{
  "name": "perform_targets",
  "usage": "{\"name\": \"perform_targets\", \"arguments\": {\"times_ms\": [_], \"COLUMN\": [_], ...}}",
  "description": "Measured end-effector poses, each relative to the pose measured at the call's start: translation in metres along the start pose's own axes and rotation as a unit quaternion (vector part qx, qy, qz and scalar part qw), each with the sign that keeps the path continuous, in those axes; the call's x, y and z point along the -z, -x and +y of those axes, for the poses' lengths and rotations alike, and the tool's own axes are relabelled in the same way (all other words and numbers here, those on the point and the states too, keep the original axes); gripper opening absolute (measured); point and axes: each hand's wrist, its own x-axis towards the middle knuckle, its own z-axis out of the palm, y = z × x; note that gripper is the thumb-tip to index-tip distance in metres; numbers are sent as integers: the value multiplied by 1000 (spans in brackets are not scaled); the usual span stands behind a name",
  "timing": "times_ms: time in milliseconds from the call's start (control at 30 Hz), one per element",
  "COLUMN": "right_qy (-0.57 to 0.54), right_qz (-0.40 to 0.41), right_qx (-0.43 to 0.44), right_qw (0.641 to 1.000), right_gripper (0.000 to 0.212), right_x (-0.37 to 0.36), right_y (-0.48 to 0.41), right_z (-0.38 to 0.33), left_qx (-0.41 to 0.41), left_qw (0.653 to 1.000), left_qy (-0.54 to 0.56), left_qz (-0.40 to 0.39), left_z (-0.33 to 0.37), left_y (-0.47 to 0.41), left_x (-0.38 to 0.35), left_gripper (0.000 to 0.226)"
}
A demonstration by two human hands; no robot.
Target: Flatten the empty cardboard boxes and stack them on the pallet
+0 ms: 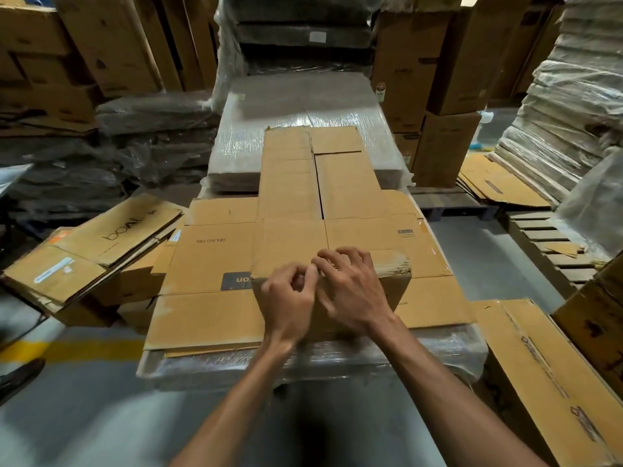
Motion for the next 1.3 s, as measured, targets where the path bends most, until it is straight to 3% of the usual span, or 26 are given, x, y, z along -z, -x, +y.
{"name": "perform_targets", "arguments": {"times_ms": [100, 233, 400, 567, 900, 1100, 1300], "right_qy": [-50, -40, 4, 84, 120, 35, -66], "right_qz": [-6, -47, -172, -263, -271, -199, -194], "right_qx": [-38, -81, -128, -95, -62, -99, -141], "right_qw": [998, 995, 977, 956, 953, 974, 969], "right_gripper": [35, 34, 48, 54, 30, 20, 17], "right_x": [6, 16, 23, 29, 53, 60, 95], "right_y": [-9, -38, -84, -106, -132, -133, -148], "right_z": [-1, 8, 32, 42, 35, 35, 68], "left_qx": [-80, -69, -70, -101, -58, 33, 84], "left_qw": [995, 978, 963, 931, 886, 928, 955], "left_qy": [-58, -132, -174, -267, -344, -228, -184], "left_qz": [-14, -147, -191, -228, -305, -293, -216], "left_z": [8, -3, -8, -14, -2, 17, 35], "left_y": [-48, -95, -115, -118, -134, -148, -147], "left_x": [-1, -11, -20, -25, -32, -38, -21], "left_gripper": [10, 35, 41, 47, 64, 27, 44]}}
